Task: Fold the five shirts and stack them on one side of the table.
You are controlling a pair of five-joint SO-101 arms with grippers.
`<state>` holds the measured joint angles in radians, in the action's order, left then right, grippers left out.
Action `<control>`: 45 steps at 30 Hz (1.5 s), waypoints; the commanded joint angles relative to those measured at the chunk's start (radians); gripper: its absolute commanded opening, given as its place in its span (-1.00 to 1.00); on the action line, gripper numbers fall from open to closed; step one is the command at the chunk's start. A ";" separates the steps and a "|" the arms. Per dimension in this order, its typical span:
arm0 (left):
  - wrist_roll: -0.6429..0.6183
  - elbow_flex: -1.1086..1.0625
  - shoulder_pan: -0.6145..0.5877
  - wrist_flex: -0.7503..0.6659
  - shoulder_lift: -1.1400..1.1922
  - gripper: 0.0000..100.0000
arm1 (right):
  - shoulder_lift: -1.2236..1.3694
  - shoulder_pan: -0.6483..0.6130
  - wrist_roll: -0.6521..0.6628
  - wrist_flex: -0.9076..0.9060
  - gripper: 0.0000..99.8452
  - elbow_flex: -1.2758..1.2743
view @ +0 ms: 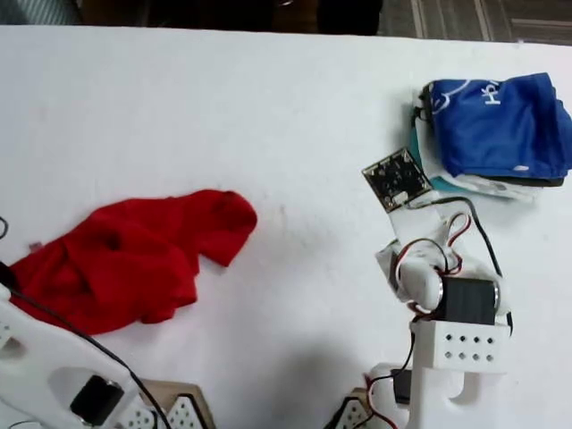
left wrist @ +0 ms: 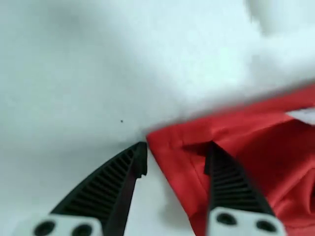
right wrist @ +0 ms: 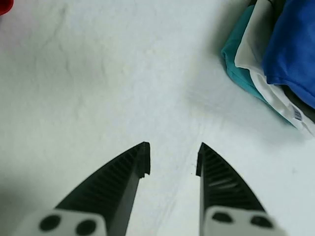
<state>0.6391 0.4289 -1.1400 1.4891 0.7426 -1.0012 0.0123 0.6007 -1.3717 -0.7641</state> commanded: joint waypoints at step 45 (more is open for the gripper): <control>0.163 -0.171 -0.058 0.249 -0.414 -0.95 | 1.224 -0.736 -0.370 -0.101 -0.33 0.945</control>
<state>0.7986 0.2846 -1.2014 1.7622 0.4296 0.1097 -0.6383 0.2401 -1.4607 0.0353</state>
